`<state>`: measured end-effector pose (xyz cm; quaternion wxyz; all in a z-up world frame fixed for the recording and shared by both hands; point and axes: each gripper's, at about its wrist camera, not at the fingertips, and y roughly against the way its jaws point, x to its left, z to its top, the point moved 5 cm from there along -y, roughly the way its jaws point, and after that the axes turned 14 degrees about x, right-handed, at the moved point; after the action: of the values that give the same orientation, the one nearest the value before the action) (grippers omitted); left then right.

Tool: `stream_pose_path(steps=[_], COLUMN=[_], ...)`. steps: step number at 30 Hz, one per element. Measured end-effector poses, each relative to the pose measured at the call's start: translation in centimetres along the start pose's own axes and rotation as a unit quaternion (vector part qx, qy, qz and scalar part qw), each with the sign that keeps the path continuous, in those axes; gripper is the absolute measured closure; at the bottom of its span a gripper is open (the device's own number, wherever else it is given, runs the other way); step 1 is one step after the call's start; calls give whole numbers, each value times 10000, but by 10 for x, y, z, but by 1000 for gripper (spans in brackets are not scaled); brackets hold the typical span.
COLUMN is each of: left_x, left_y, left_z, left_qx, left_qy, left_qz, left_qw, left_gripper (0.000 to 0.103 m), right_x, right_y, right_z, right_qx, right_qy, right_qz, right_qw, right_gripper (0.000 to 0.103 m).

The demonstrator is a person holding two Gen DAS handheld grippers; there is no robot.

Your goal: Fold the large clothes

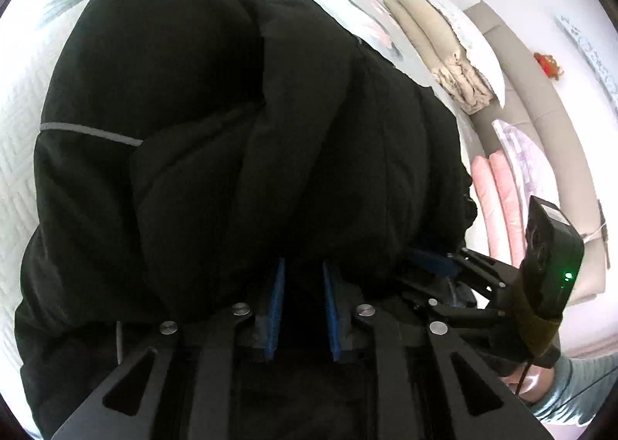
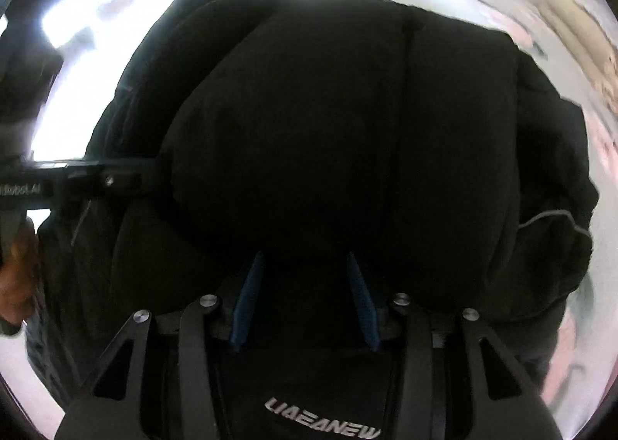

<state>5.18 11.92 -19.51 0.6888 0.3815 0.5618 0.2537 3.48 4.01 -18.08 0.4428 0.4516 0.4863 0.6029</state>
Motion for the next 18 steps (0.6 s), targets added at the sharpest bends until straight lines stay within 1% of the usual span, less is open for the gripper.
stream_pose_path(steps=[2,3,5,7,8,9,10,12,13,14,15,16,17,18], left_x=[-9,-14,-29,-41,-44,-49,-51,-52,-51,-50,-46,-45,-37,-27], left_y=[11,21,54,81,90,97,101,97,89,75,58,43,29,14], left_z=[-2,-2,2,13,20,31,41,66,78,89,98,106,110,110], left_qx=[139,89,-257,-500,-575,-665,-756,-952,-999,-992,-902,-843,-778,-676], left_qy=[-26,-34,-237,-445,-474,-503,-499,-357,-259,-122,3,71,148,155], left_qz=[152,208,392,616,634,572,468,164,-3,-113,-66,43,230,493], left_qw=[9998,9997,9986,9959,9952,9949,9948,9947,9947,9949,9959,9964,9966,9964], left_gripper=[82,83,83,82,79,75,74,73,73,73,73,73,74,82], right_x=[-3,-6,-16,-31,-38,-46,-55,-64,-69,-70,-82,-89,-94,-101], right_y=[2,6,26,58,74,89,105,122,123,120,111,96,80,55], right_z=[2,3,8,16,23,31,44,68,85,99,118,131,142,149], right_qx=[75,158,254,20,-179,-403,-670,-1025,-1156,-1199,-1173,-1042,-870,-579], right_qy=[51,77,-68,-243,-308,-377,-466,-598,-659,-689,-749,-768,-785,-821], right_qz=[32,72,419,699,746,754,752,682,516,335,80,-56,-134,-260], right_qw=[10000,9998,9988,9973,9966,9956,9938,9906,9898,9898,9902,9916,9930,9946], right_gripper=[56,56,56,55,55,54,52,47,43,42,42,42,44,44])
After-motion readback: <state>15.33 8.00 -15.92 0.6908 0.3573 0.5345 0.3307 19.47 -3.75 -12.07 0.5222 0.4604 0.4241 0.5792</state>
